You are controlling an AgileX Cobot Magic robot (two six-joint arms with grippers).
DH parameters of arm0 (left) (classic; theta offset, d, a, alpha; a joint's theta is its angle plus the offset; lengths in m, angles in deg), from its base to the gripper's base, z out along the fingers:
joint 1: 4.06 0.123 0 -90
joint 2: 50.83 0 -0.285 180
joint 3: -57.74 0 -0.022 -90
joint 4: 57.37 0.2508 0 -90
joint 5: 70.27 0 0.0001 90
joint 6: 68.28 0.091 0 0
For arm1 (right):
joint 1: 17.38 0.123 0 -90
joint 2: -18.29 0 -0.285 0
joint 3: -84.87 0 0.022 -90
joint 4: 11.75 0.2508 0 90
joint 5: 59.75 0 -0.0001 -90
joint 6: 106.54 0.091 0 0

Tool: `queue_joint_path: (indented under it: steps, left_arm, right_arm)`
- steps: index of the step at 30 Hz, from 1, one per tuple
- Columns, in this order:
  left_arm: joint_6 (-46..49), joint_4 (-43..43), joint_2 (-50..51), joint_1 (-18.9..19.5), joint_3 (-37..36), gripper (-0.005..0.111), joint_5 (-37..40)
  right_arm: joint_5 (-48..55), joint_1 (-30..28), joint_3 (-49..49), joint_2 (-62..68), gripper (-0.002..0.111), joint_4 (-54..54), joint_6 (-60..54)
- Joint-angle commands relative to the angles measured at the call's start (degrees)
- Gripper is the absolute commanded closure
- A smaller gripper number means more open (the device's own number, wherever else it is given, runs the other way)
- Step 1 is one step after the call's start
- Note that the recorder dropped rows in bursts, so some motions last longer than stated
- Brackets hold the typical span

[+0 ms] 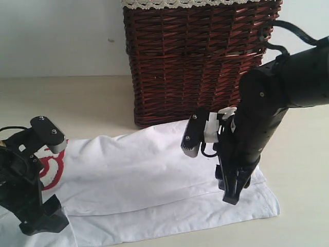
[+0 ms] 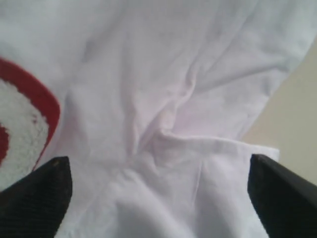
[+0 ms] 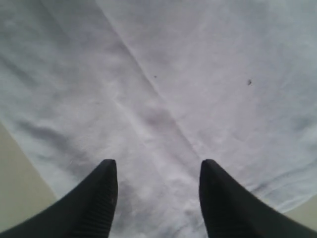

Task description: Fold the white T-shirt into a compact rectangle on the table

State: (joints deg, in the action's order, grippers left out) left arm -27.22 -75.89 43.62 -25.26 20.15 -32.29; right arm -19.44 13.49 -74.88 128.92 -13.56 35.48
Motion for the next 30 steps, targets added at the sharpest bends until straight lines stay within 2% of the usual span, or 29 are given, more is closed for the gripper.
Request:
queue_joint_path:
  steps: [1, 7, 18, 21, 26, 30]
  left_arm:
    - [4.2, -6.1, 0.1, -0.2, -0.1, 0.015, -1.3]
    - [5.3, -8.3, 0.1, -0.2, -0.1, 0.015, -0.7]
    - [5.3, -8.3, 0.1, -0.2, -0.1, 0.015, -0.2]
    - [5.3, -8.3, 0.1, -0.2, -0.1, 0.015, -0.2]
    - [5.3, -8.4, 0.1, -0.2, -0.1, 0.015, -0.2]
    - [5.3, -8.4, 0.1, -0.2, -0.1, 0.015, -0.2]
  right_arm:
    - [-3.6, -0.3, 0.0, 2.8, 0.057, -7.4, -2.4]
    - [-6.9, -0.3, 0.0, 6.1, 0.057, -16.8, 2.6]
    - [-6.4, -0.3, 0.0, 8.4, 0.058, -18.4, 3.8]
    - [-6.4, -0.3, 0.0, 9.2, 0.069, -18.7, 4.3]
    - [-5.1, -0.3, 0.0, 9.1, 0.106, -21.1, 5.8]
    - [-4.8, -0.3, -0.1, 6.2, 0.108, -20.9, 6.2]
